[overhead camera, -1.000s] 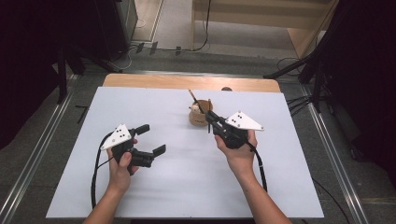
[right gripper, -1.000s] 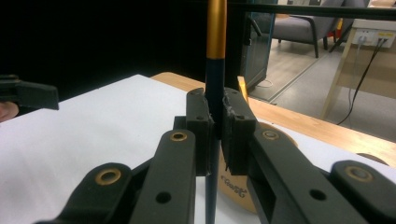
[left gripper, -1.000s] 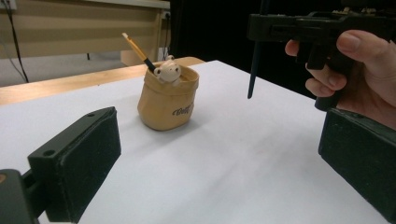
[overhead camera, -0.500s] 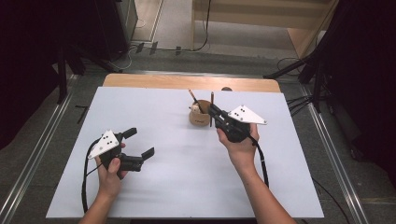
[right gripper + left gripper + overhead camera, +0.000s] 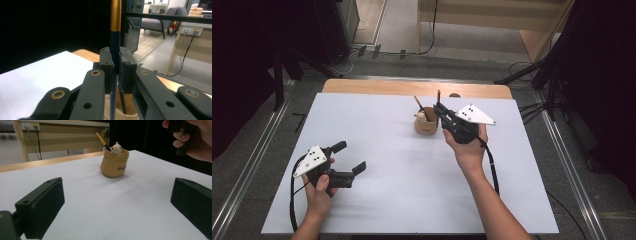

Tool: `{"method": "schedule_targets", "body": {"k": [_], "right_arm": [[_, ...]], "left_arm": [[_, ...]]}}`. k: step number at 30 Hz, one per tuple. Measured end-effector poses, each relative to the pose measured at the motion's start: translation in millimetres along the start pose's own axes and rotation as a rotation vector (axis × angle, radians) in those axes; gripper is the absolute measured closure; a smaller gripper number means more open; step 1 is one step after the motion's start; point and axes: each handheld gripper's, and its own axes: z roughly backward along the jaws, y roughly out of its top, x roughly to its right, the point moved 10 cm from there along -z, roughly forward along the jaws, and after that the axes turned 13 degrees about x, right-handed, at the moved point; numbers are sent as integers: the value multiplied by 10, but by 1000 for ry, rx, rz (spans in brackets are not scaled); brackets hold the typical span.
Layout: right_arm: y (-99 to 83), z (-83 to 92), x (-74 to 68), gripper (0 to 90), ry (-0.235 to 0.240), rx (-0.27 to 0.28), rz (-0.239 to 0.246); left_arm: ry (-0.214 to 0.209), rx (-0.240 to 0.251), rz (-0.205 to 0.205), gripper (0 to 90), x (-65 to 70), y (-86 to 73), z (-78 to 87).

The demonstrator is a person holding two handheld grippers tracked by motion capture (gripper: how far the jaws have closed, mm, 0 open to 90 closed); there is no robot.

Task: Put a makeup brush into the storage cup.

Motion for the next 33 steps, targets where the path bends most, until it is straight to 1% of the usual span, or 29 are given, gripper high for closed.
{"method": "schedule_targets", "body": {"k": [2,7,12,16,19,22,24,29,32,33], "right_arm": [[10,-24,26,841,-3,10,-6],[-15,-97,79,841,-3,4,8],[-35,-164,122,841,-10,6,5],[-79,-219,154,841,-17,-1,11],[-118,-253,185,841,-25,-8,5],[-144,-287,206,841,-25,-8,6],[-162,-310,220,841,-26,-7,-1],[-217,-379,244,841,-29,-4,12],[-261,-422,257,841,-28,14,-3],[-286,-437,266,840,-31,14,0]], "left_arm": [[4,-1,-7,0,-5,-3,22],[18,0,-31,0,-14,-7,73],[34,-1,-37,0,-49,-25,155],[44,-1,-45,0,-77,-38,230],[54,-2,-51,0,-97,-55,282],[66,-1,-48,0,-128,-66,332],[69,0,-45,0,-138,-70,354],[71,-5,-51,0,-143,-81,410],[76,1,-40,0,-160,-77,448],[78,7,-34,0,-155,-73,453]]}}
